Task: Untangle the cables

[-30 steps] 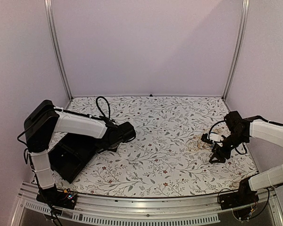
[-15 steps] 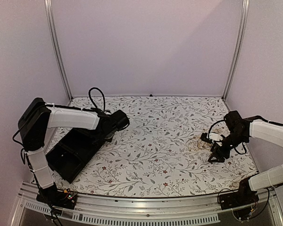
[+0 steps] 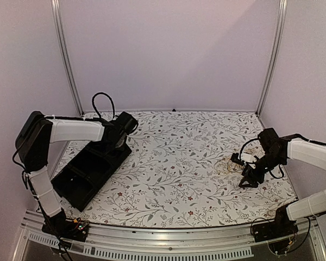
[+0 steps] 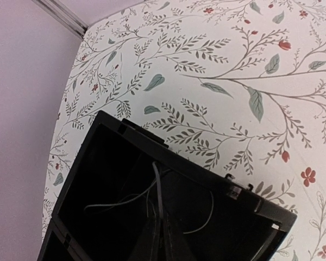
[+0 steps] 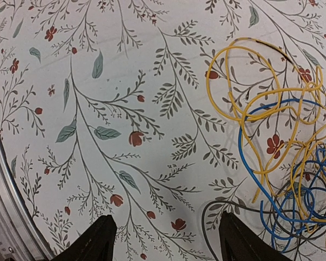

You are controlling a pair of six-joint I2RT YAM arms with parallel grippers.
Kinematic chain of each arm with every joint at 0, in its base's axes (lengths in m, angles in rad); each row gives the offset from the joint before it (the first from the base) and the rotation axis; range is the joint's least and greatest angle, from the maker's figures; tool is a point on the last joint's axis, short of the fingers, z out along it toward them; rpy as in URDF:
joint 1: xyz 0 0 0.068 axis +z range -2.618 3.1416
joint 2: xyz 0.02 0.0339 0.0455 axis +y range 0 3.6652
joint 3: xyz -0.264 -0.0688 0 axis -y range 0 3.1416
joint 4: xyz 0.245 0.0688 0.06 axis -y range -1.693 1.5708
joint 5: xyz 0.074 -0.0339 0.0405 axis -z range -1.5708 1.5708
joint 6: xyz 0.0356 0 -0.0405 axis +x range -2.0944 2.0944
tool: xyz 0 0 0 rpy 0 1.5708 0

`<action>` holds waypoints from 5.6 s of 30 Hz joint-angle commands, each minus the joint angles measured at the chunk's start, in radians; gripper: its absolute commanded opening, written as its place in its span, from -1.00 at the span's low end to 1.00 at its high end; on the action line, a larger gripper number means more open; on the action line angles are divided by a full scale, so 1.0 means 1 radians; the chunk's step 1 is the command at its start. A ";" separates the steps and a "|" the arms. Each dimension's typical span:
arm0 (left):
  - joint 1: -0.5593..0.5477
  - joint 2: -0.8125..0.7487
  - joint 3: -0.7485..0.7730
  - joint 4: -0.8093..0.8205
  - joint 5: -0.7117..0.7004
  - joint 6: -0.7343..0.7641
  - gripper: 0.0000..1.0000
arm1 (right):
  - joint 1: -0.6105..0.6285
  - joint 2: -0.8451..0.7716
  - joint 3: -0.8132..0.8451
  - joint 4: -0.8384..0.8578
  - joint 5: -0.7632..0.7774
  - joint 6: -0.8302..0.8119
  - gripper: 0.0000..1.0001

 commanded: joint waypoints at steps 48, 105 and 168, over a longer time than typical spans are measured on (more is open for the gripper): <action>-0.031 -0.196 0.044 -0.100 0.356 0.026 -0.07 | 0.008 -0.017 0.100 -0.019 -0.015 0.081 0.30; -0.476 -0.020 -0.013 1.095 0.901 0.349 0.26 | 0.185 0.034 0.715 -0.463 -0.321 0.016 -1.00; -0.200 -0.260 0.250 0.149 0.520 0.220 -1.00 | 0.191 0.503 0.273 0.325 0.013 0.137 0.18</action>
